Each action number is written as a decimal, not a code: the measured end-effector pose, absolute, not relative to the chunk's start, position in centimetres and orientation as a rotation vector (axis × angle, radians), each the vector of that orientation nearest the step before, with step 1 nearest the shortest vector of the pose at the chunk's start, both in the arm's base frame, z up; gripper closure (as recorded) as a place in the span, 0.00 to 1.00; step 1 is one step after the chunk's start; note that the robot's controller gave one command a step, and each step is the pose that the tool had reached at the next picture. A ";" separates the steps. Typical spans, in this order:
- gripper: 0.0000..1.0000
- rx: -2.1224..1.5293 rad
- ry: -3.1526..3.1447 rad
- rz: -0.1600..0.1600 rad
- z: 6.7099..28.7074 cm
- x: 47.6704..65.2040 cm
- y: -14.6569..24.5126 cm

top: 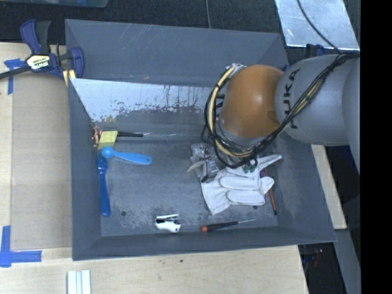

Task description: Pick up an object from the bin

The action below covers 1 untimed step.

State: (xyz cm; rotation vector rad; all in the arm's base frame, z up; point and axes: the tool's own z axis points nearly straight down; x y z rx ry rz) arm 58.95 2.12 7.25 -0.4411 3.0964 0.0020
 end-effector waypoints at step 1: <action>1.00 -0.440 3.097 0.002 7.3 59.0 2.1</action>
Offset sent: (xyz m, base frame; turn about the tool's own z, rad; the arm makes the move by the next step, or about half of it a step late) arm -0.0001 0.0002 0.0401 0.0004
